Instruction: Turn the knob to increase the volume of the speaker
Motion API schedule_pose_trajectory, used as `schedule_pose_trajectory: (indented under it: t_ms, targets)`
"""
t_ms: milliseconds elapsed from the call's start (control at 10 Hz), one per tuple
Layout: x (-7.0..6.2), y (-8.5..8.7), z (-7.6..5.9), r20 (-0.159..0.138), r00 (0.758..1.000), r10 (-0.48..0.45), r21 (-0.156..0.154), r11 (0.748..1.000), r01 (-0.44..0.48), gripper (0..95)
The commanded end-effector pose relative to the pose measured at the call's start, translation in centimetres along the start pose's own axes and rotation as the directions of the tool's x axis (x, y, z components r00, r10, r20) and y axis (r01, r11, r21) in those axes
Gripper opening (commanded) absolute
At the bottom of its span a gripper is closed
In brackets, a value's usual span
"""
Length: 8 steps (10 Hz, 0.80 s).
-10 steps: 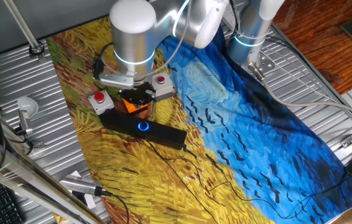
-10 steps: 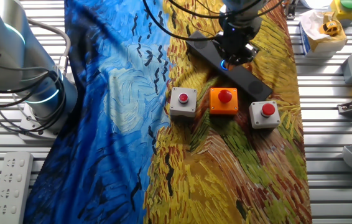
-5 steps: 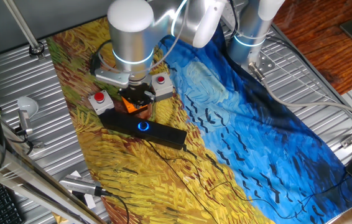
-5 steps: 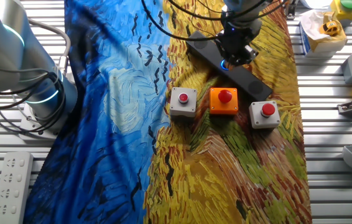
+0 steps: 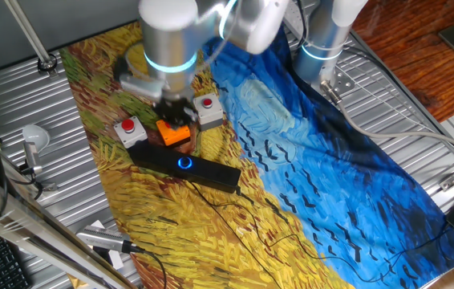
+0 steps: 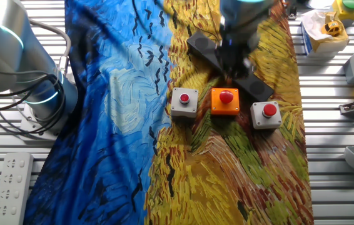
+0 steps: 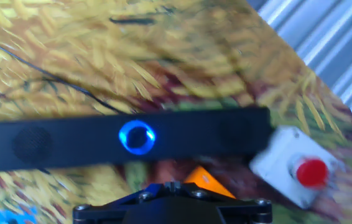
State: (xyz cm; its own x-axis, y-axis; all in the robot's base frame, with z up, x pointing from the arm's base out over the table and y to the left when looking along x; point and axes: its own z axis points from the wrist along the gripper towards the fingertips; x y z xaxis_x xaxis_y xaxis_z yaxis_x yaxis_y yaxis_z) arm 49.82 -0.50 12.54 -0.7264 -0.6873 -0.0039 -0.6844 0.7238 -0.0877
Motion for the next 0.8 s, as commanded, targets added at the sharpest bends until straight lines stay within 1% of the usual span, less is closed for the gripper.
schedule_pose_trajectory:
  t_ms: [100,200,300,400,500,700,800]
  targets:
    - [2.52,-3.17,0.32,0.033,0.991,-0.132,-0.036,0.99,0.133,0.0]
    - [2.52,-3.17,0.32,0.037,0.99,-0.137,-0.04,0.99,0.139,0.0]
    - [2.52,-3.17,0.32,0.038,0.993,-0.114,-0.043,0.992,0.116,0.0]
    - [2.52,-3.17,0.32,0.023,0.996,-0.087,-0.035,0.995,0.088,0.0]
    - [2.52,-3.17,0.32,-0.005,0.998,-0.065,-0.013,0.998,0.065,0.0]
    - [2.54,-3.28,0.54,-0.012,0.999,-0.053,-0.003,0.999,0.053,0.0]
    - [2.81,-3.58,0.7,-0.012,0.998,-0.056,-0.003,0.998,0.055,0.0]
